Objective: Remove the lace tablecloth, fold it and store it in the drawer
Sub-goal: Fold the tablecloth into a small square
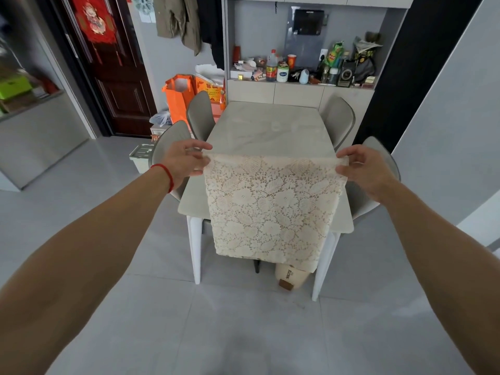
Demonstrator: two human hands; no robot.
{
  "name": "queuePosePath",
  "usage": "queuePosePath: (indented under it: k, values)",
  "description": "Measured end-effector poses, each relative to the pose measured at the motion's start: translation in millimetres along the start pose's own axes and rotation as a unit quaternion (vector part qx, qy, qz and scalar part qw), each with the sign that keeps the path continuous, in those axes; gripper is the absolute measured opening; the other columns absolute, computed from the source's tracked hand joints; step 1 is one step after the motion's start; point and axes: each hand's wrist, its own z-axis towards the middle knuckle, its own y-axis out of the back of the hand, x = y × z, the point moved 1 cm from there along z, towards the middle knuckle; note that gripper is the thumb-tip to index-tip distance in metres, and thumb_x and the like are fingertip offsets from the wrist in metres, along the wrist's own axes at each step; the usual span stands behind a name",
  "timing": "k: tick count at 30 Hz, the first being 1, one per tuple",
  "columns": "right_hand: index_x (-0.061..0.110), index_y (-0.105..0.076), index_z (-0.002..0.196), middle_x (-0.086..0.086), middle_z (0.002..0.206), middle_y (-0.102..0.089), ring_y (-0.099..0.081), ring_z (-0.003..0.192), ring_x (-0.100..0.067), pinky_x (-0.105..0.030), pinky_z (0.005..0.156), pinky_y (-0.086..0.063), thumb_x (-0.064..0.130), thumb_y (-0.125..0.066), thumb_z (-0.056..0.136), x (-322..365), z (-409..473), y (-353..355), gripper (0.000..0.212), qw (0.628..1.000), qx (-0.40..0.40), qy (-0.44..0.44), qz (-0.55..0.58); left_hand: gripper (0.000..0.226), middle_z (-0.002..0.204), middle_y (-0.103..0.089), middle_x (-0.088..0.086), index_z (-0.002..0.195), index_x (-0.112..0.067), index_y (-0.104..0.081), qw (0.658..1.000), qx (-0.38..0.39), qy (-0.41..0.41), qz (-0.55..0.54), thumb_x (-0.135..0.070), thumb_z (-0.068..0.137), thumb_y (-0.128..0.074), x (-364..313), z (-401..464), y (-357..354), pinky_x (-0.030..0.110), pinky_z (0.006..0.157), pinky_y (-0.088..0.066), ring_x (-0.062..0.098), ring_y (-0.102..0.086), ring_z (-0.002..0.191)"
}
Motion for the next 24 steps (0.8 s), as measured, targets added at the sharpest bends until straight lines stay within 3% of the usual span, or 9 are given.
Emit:
queuePosePath:
  k: [3, 6, 8, 10, 14, 18, 21, 24]
  values:
    - [0.021, -0.071, 0.113, -0.021, 0.109, -0.070, -0.071, 0.101, -0.039, -0.050, 0.094, -0.061, 0.008, -0.082, 0.087, 4.7, 3.6, 0.6, 0.031, 0.998, -0.021, 0.018, -0.064, 0.025, 0.088, -0.070, 0.019, 0.105, -0.014, -0.075, 0.995, -0.036, -0.074, 0.048, 0.003, 0.088, -0.076, -8.5, -0.9, -0.3, 0.050, 0.098, -0.058, 0.029, -0.067, 0.088]
    - [0.021, -0.072, 0.116, -0.016, 0.101, -0.070, -0.070, 0.094, -0.033, -0.043, 0.089, -0.062, 0.015, -0.080, 0.089, 4.4, 7.7, 0.9, 0.028, 0.991, -0.042, 0.031, -0.120, 0.020, 0.095, -0.079, 0.017, 0.103, -0.019, -0.082, 0.985, -0.079, -0.110, 0.108, -0.011, 0.086, -0.083, -14.9, -0.5, 2.9, 0.035, 0.094, -0.061, 0.031, -0.074, 0.087]
    - [0.022, -0.074, 0.119, -0.003, 0.095, -0.070, -0.067, 0.088, -0.019, -0.026, 0.078, -0.054, 0.019, -0.078, 0.092, 2.8, 9.4, 0.4, 0.027, 0.985, -0.052, 0.045, -0.160, 0.023, 0.094, -0.081, 0.010, 0.106, -0.022, -0.083, 0.981, -0.095, -0.119, 0.124, -0.014, 0.085, -0.084, -16.6, -0.1, 3.8, 0.034, 0.097, -0.060, 0.029, -0.075, 0.092]
    - [0.019, -0.074, 0.122, 0.003, 0.095, -0.069, -0.062, 0.083, -0.008, -0.016, 0.071, -0.043, 0.020, -0.074, 0.096, 2.1, 10.2, -1.0, 0.026, 0.980, -0.043, 0.058, -0.185, 0.026, 0.096, -0.080, 0.004, 0.111, -0.020, -0.082, 0.977, -0.086, -0.121, 0.155, -0.014, 0.086, -0.083, -18.2, -0.1, 4.3, 0.035, 0.100, -0.059, 0.024, -0.075, 0.094]
    - [0.018, -0.075, 0.122, 0.000, 0.089, -0.069, -0.058, 0.072, -0.010, -0.020, 0.065, -0.041, 0.023, -0.066, 0.102, 0.8, 8.5, -1.5, 0.023, 0.971, -0.024, 0.070, -0.228, 0.031, 0.095, -0.078, 0.004, 0.118, -0.017, -0.079, 0.966, -0.033, -0.120, 0.225, -0.010, 0.088, -0.079, -16.3, -1.2, 6.7, 0.030, 0.098, -0.057, 0.016, -0.072, 0.087]
    - [0.015, -0.077, 0.113, -0.001, 0.076, -0.064, -0.054, 0.066, -0.016, -0.025, 0.062, -0.042, 0.023, -0.065, 0.102, 3.5, 7.1, -3.1, 0.018, 0.973, -0.014, 0.073, -0.220, 0.019, 0.091, -0.077, 0.004, 0.103, -0.015, -0.081, 0.949, -0.120, -0.152, 0.250, -0.010, 0.086, -0.080, -11.4, -3.6, 2.5, 0.009, 0.072, -0.046, 0.009, -0.065, 0.077]
    - [0.012, -0.074, 0.108, -0.003, 0.085, -0.067, -0.061, 0.082, -0.023, -0.027, 0.066, -0.044, 0.023, -0.061, 0.104, 10.1, 3.5, -3.2, 0.017, 0.974, -0.002, 0.083, -0.212, 0.015, 0.086, -0.071, 0.002, 0.104, -0.013, -0.080, 0.938, -0.136, -0.154, 0.278, -0.015, 0.090, -0.076, -12.8, -2.7, 4.4, 0.018, 0.071, -0.045, 0.012, -0.062, 0.078]
    - [0.015, -0.068, 0.106, -0.006, 0.092, -0.071, -0.064, 0.080, -0.018, -0.025, 0.064, -0.048, 0.028, -0.057, 0.105, 13.7, -3.7, -0.9, 0.017, 0.982, -0.019, 0.085, -0.167, 0.020, 0.107, -0.072, 0.013, 0.115, -0.003, -0.069, 0.977, -0.063, -0.125, 0.163, -0.014, 0.099, -0.066, -12.3, -1.1, 10.1, 0.041, 0.098, -0.055, 0.024, -0.067, 0.101]
